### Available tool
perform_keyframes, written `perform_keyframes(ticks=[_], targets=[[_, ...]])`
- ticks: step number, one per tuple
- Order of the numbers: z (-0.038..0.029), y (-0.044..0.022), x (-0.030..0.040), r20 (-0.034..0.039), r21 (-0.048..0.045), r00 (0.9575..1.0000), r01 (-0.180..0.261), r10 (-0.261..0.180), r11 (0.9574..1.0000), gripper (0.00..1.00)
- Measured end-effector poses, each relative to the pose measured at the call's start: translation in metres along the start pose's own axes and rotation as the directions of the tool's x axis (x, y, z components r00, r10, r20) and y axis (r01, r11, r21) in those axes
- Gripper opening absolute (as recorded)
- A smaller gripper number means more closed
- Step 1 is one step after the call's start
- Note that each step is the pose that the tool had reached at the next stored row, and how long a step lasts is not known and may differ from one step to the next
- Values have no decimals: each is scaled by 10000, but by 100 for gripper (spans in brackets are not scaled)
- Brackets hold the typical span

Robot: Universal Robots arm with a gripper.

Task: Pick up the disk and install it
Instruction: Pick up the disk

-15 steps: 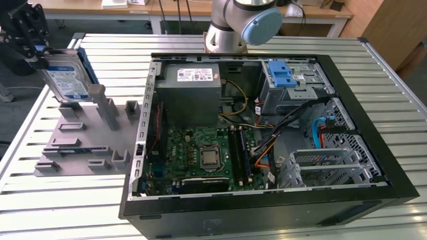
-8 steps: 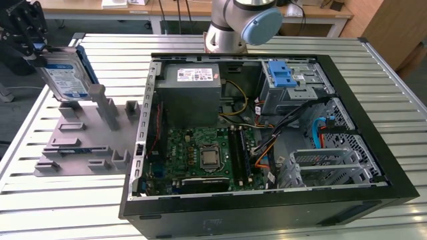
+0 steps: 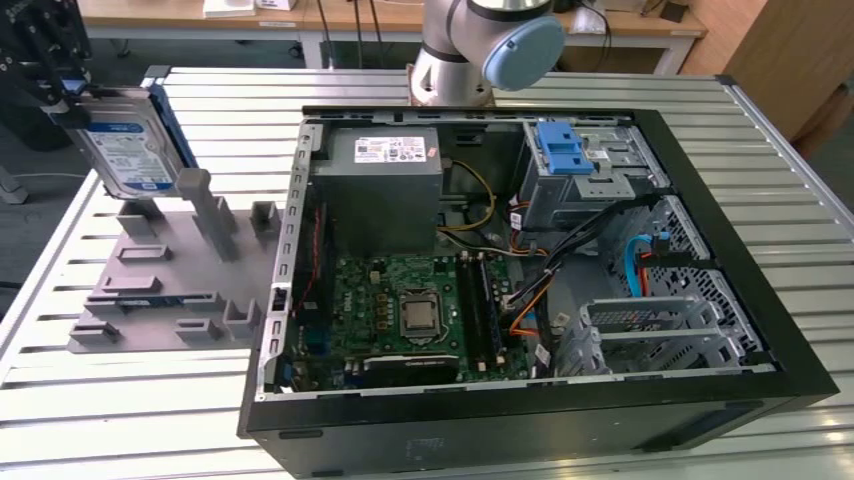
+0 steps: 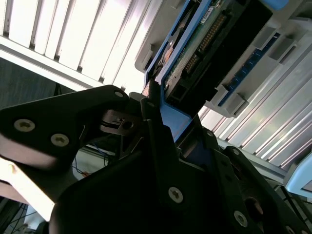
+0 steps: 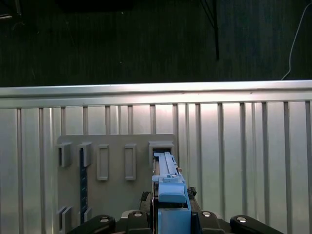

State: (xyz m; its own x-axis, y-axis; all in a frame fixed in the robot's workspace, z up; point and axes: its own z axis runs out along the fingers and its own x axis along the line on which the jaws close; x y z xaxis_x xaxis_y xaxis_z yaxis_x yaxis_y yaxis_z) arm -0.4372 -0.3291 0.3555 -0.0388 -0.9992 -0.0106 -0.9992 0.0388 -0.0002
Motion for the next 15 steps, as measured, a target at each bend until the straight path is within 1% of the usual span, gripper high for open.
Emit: perform_keyframes(ticks=[15], targets=[[-114,0,-1,0,0,10000,0,0,10000,36]])
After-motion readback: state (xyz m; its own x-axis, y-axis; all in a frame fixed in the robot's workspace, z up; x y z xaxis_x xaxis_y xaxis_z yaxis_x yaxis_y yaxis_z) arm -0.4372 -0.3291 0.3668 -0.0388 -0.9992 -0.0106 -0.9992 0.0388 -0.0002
